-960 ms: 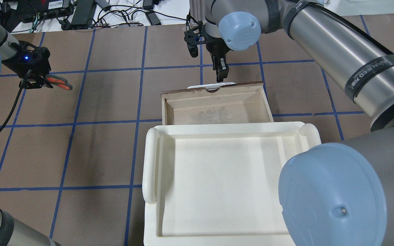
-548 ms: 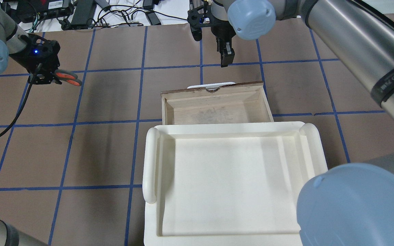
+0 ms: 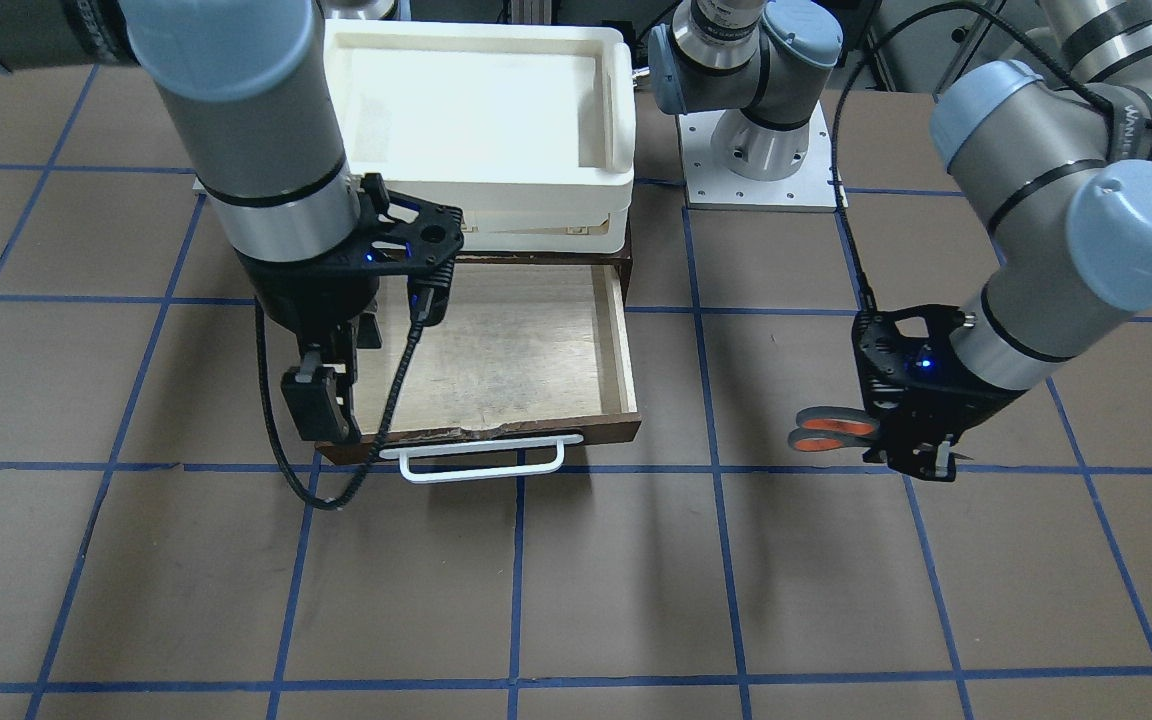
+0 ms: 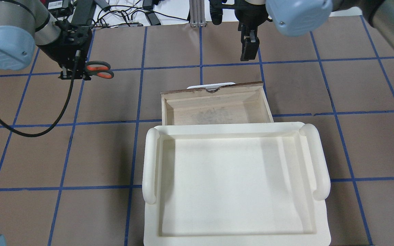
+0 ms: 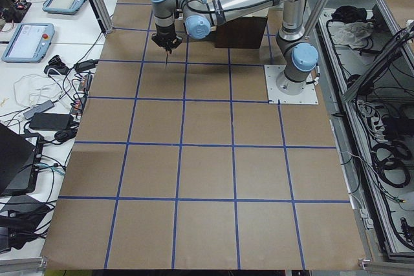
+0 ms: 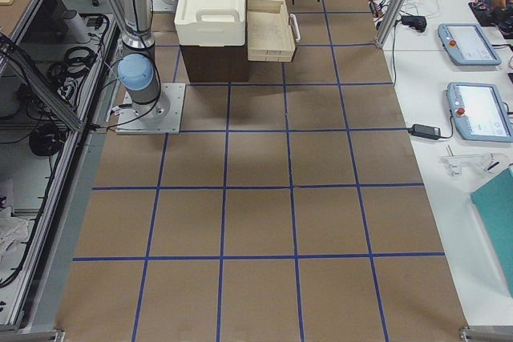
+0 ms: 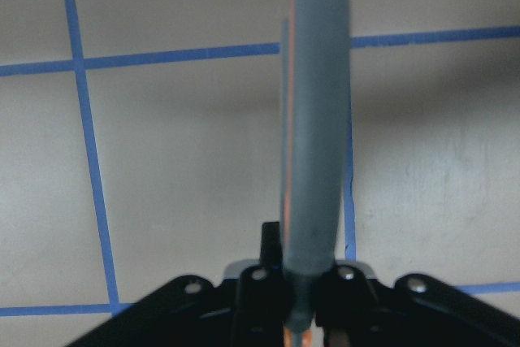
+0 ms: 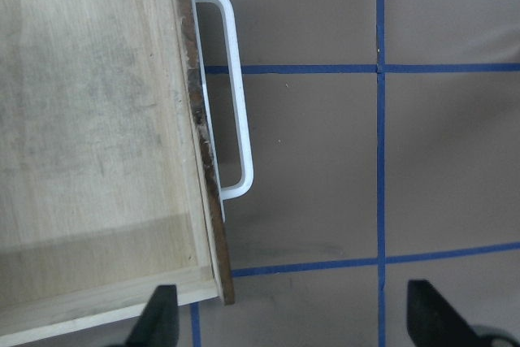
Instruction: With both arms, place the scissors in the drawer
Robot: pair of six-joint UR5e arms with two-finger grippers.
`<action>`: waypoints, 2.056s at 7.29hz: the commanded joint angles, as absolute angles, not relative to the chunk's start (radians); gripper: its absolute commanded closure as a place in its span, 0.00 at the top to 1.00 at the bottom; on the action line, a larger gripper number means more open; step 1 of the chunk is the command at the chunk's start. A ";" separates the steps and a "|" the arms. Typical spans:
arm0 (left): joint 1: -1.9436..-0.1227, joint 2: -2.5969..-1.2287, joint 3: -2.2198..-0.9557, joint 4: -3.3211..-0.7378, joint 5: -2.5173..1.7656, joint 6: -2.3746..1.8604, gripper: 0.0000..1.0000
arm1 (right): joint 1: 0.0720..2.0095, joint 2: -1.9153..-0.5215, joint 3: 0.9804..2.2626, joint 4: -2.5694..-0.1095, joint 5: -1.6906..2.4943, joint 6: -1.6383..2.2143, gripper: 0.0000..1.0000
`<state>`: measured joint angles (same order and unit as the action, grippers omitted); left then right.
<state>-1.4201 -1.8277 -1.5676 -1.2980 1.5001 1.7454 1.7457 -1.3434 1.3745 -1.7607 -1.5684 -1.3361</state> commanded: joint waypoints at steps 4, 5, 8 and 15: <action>-1.783 -1.763 -1.566 -1.331 1.512 1.124 0.00 | 1.710 -1.532 1.494 -1.736 -1.557 -0.823 1.00; -1.825 -1.764 -1.566 -1.341 1.516 1.048 0.00 | 1.710 -1.534 1.494 -1.735 -1.557 -0.683 1.00; -1.943 -1.798 -1.569 -1.325 1.542 0.853 0.00 | 1.674 -1.548 1.493 -1.703 -1.574 -0.452 1.00; -2.028 -1.888 -1.581 -1.253 1.525 0.649 0.62 | 1.614 -1.592 1.494 -1.591 -1.569 0.089 1.00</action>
